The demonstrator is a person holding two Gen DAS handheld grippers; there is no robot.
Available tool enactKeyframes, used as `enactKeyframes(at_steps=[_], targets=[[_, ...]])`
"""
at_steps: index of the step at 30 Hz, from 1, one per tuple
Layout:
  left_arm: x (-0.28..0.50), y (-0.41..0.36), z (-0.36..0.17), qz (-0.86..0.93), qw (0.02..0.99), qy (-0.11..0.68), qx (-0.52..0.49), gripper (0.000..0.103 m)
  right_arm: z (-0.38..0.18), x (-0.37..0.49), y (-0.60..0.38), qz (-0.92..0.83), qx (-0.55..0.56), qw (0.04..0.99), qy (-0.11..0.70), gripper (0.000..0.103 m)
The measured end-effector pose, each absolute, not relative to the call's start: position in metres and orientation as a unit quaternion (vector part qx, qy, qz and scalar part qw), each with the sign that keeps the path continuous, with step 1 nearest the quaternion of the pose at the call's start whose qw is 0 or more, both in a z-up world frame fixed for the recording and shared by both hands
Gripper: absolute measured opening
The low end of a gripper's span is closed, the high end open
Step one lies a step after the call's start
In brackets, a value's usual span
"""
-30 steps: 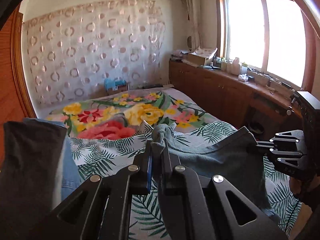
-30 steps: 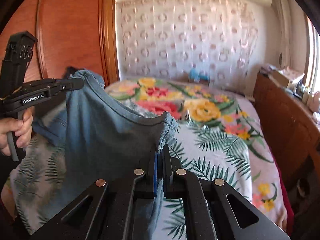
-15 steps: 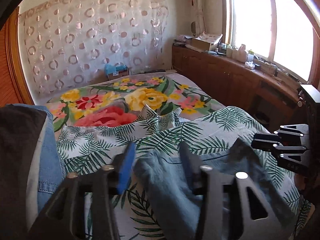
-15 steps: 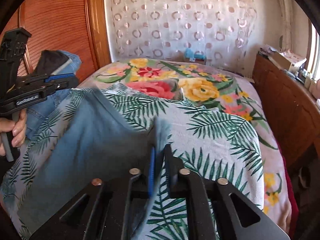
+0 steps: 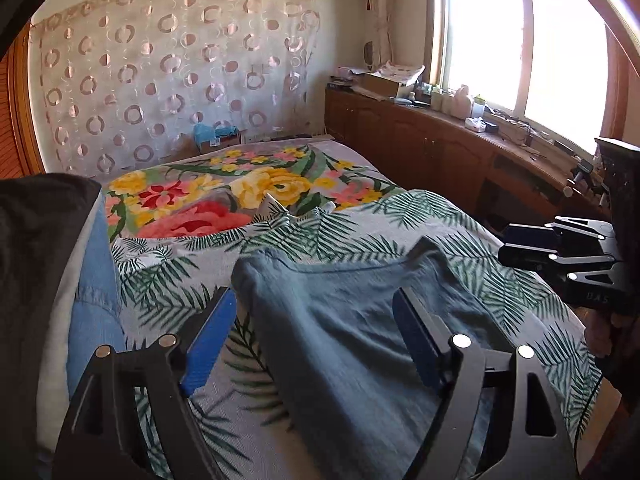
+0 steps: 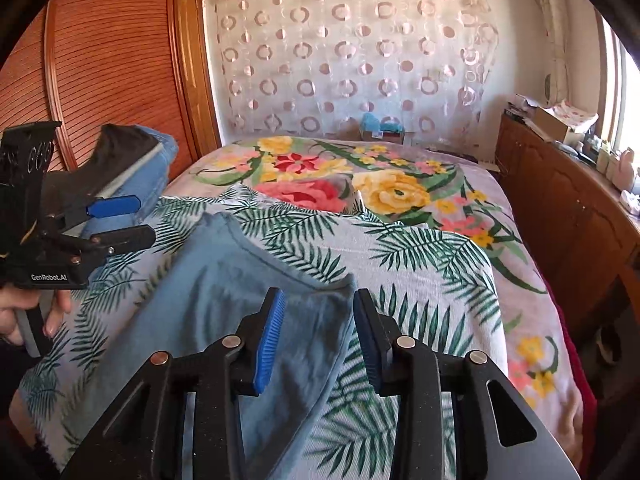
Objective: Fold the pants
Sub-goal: 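Lay the lifted shorts down folded and open both grippers, then lower both grippers to the shorts' hem edge and grasp it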
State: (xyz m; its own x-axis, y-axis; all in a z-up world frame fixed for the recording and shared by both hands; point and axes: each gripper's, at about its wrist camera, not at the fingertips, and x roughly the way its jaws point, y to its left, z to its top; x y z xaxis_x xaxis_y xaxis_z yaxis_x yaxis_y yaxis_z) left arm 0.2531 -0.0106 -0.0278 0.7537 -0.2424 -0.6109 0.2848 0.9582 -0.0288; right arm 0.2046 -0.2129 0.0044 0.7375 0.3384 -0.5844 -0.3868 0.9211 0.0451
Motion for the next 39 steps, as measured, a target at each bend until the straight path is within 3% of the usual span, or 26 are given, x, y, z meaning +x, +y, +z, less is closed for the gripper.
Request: enactKeyframes(at_steps=[26, 34, 39], targets=[[0.114, -0.02, -0.069, -0.151, 0.924, 0.35, 0.016, 0.081, -0.017, 0.081, -0.238, 0.19, -0.013, 0.922, 0.338, 0.038], [0.103, -0.023, -0.089, -0.16, 0.913, 0.374, 0.008, 0.053, -0.026, 0.082, -0.237, 0.191, 0.003, 0.915, 0.355, 0.038], [0.099, -0.025, -0.1, -0.158, 0.906, 0.393, 0.008, 0.049, -0.031, 0.085, -0.238, 0.192, 0.004, 0.91, 0.367, 0.038]])
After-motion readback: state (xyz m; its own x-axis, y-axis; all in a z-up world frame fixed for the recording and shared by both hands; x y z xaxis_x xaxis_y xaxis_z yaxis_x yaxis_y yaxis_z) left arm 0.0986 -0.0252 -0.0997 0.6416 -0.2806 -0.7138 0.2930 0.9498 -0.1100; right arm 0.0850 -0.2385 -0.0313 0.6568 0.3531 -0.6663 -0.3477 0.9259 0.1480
